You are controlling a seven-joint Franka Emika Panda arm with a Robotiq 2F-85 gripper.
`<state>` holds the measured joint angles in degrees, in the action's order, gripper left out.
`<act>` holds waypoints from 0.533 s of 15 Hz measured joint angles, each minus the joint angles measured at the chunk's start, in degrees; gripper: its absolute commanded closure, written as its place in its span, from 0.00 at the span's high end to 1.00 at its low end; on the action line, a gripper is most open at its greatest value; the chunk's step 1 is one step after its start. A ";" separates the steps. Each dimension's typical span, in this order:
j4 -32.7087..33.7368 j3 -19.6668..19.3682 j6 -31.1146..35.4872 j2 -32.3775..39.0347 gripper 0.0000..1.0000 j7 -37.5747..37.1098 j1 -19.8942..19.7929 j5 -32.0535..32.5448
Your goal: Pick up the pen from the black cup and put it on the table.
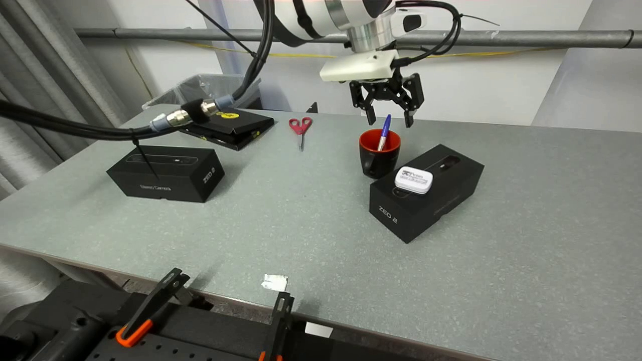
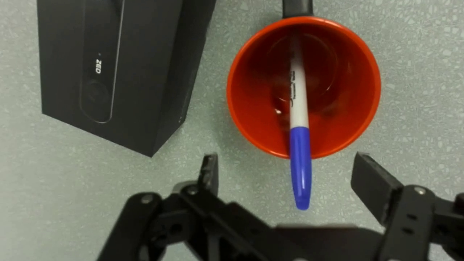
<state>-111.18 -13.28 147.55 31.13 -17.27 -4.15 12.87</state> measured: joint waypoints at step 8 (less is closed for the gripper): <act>1.94 -0.05 0.00 1.42 0.03 -0.64 0.14 -0.01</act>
<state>-109.24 -13.34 147.56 32.56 -17.91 -4.02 12.86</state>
